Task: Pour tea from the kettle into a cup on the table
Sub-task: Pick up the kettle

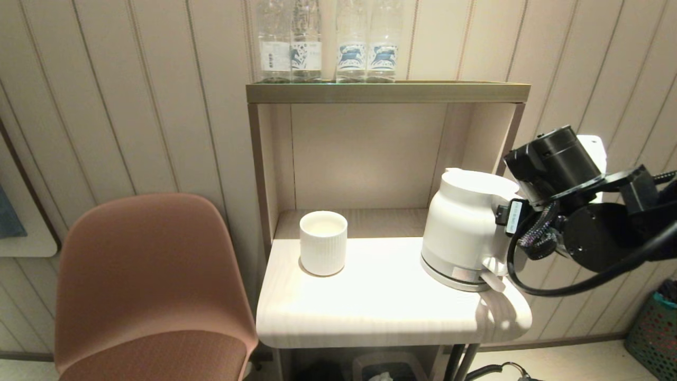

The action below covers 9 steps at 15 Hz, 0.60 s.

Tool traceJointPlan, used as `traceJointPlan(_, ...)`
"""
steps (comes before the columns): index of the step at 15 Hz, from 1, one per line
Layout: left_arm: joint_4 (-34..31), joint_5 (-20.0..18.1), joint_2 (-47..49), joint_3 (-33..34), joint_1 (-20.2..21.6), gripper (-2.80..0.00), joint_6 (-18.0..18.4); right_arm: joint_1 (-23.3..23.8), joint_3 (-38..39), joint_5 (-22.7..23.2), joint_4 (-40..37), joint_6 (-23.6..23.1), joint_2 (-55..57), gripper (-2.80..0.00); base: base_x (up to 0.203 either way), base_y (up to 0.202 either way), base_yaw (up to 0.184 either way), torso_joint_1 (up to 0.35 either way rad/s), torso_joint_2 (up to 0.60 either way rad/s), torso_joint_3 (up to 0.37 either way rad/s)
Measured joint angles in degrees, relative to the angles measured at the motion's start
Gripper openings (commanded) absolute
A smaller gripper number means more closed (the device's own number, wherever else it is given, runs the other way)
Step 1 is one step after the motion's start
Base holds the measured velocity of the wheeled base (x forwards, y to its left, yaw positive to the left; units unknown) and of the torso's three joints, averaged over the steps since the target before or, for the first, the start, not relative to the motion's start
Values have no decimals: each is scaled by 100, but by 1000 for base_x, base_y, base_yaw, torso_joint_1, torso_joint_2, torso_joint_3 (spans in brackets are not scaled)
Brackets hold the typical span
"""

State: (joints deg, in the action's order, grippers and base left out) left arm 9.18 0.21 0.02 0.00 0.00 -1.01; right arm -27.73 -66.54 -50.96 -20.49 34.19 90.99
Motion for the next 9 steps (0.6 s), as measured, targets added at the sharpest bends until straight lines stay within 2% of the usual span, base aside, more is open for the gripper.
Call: traceJointPlan(9,0,1,0,0,0,-280,-2,39,204,-2,140,9,74,0,0,0,0,0,0,0)
